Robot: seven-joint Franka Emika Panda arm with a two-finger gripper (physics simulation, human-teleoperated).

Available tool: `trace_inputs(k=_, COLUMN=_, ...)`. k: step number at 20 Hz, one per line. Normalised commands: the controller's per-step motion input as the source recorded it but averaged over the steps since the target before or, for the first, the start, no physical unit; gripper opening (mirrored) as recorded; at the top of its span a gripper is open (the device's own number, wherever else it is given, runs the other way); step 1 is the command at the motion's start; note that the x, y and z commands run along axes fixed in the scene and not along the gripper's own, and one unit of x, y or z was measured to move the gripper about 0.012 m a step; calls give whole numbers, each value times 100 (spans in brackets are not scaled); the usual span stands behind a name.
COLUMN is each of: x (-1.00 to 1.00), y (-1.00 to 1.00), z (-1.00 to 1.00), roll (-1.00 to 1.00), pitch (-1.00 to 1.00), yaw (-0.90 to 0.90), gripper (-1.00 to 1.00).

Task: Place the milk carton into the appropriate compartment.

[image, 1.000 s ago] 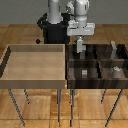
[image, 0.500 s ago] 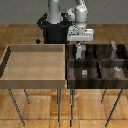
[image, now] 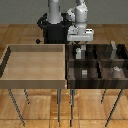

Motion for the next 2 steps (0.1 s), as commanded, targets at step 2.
trace_inputs(k=2, x=0, y=0, z=0, roll=0, pitch=0, yaw=0, gripper=100)
